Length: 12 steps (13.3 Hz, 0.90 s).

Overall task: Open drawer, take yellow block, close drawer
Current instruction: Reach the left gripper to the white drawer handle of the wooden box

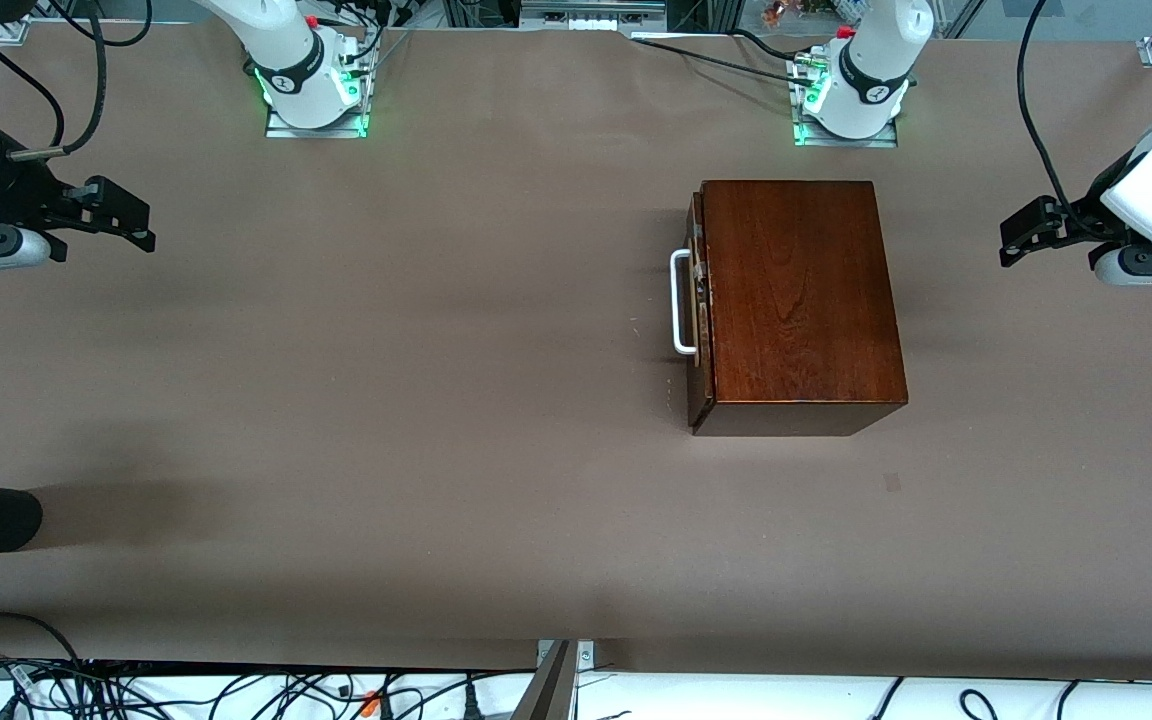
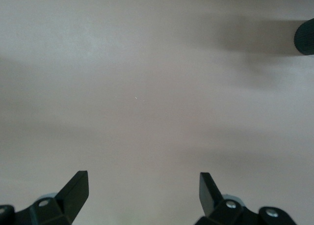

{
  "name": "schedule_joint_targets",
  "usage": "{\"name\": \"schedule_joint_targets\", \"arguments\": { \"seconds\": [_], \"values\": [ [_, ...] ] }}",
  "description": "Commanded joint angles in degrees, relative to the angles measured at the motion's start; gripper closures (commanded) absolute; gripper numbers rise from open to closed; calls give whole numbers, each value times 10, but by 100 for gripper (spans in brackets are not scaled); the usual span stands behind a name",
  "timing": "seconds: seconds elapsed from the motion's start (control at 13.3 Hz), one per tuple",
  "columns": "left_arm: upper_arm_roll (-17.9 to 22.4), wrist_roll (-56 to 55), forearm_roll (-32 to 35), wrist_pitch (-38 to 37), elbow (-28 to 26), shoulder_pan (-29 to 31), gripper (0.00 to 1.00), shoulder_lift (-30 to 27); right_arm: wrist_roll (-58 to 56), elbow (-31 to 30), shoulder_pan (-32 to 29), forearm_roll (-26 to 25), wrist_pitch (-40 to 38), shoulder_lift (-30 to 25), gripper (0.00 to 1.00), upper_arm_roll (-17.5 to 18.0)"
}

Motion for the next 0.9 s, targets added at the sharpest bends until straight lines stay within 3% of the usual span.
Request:
{"name": "schedule_joint_targets", "arguments": {
  "seconds": [0.0,0.6,0.83],
  "values": [
    [0,7,-5,-10,17,1,0,7,6,9,1,0,-4,0,0,2],
    [-2,3,-9,-13,18,-9,0,10,6,9,1,0,-4,0,0,2],
    [-51,6,-21,-18,18,-16,0,29,6,9,1,1,-4,0,0,2]
  ]
}}
